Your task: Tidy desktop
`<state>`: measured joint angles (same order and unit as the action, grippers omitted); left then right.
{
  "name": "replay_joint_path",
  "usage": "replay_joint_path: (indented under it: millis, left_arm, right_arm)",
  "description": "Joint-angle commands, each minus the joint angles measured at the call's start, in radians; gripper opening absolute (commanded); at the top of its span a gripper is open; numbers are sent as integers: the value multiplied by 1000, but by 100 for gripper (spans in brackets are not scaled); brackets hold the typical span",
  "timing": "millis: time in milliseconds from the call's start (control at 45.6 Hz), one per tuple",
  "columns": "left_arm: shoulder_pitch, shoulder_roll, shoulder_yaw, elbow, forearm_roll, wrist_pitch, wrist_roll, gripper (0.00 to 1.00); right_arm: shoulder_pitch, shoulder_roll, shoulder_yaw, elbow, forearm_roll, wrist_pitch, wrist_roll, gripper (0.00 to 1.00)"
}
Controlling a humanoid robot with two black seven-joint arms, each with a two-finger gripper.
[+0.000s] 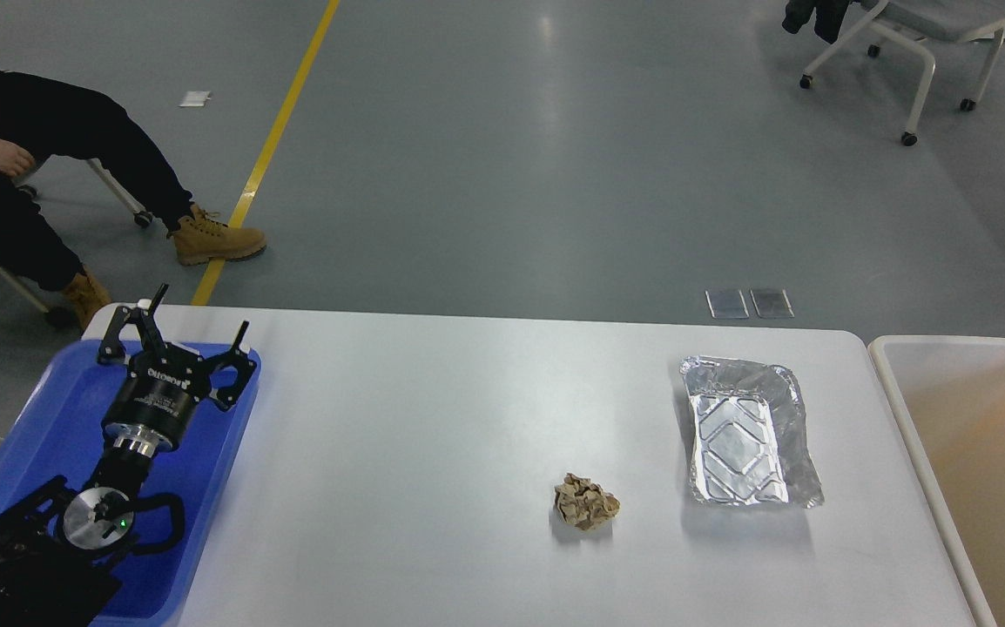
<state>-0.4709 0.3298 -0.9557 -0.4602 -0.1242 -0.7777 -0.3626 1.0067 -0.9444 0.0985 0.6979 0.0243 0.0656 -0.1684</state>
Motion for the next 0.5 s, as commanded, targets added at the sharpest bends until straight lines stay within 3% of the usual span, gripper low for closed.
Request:
replay_joint_path:
  millis: [0, 154, 263, 482]
  left_arm:
    - [0, 0, 0, 0, 0, 0, 2, 99]
    - [-2, 0, 2, 0, 0, -2, 2, 99]
    - [-2, 0, 2, 0, 0, -2, 2, 99]
    - [-2, 0, 2, 0, 0, -2, 4, 99]
  right_arm:
    - [226, -175, -227, 268, -53, 0, 7, 100]
    - [522, -185, -572, 362, -49, 0, 21, 100]
    - [769, -159, -856, 442, -44, 7, 69, 100]
    - [1110, 51, -1348, 563, -17, 8, 179, 100]
